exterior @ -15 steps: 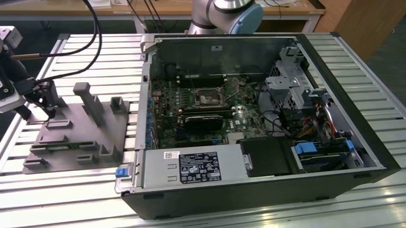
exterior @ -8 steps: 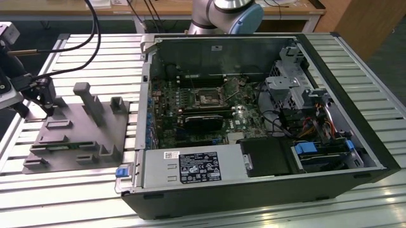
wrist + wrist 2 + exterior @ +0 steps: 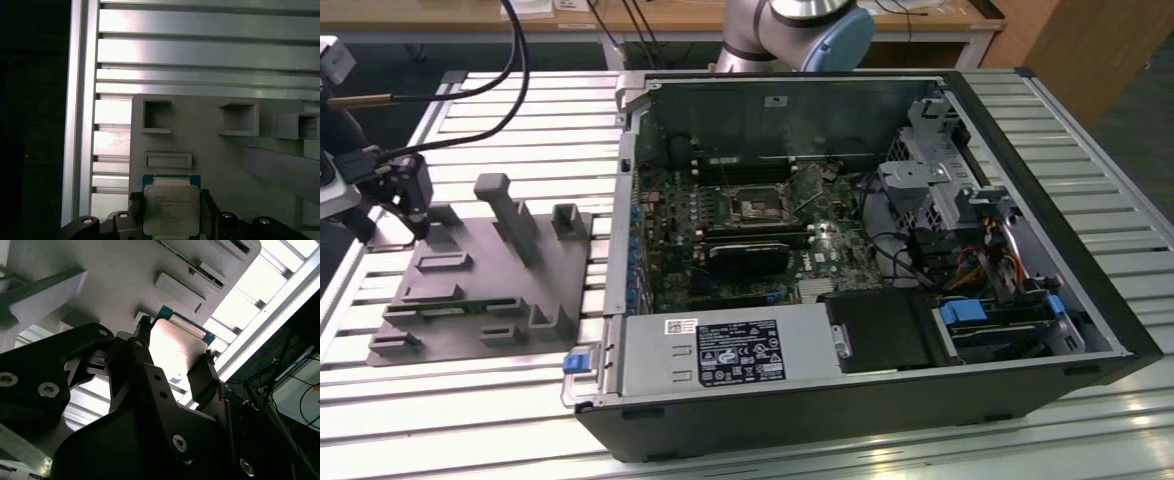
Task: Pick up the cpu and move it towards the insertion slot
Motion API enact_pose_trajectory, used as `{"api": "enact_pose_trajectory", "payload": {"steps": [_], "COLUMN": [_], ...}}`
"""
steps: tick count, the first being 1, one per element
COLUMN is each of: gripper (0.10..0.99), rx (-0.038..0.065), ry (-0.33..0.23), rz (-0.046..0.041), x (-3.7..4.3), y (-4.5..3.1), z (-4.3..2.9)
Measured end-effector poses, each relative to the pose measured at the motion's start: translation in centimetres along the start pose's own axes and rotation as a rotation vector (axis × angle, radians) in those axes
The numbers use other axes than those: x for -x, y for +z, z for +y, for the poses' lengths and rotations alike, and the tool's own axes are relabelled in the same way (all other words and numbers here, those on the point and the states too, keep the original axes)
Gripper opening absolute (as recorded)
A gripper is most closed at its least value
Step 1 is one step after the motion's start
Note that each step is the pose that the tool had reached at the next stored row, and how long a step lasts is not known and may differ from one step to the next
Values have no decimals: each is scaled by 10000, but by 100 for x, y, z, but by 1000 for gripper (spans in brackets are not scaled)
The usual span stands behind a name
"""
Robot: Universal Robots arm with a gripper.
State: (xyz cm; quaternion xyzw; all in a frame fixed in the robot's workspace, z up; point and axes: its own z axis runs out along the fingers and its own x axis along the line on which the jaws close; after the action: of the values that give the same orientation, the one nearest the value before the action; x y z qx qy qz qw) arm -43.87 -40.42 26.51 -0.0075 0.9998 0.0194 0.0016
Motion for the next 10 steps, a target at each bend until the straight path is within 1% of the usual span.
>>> {"api": "enact_pose_trajectory", "payload": {"steps": [10], "gripper": [545], "rx": [0], "ry": [0], "rz": [1], "x": [0], "y": [-118], "z": [5]}}
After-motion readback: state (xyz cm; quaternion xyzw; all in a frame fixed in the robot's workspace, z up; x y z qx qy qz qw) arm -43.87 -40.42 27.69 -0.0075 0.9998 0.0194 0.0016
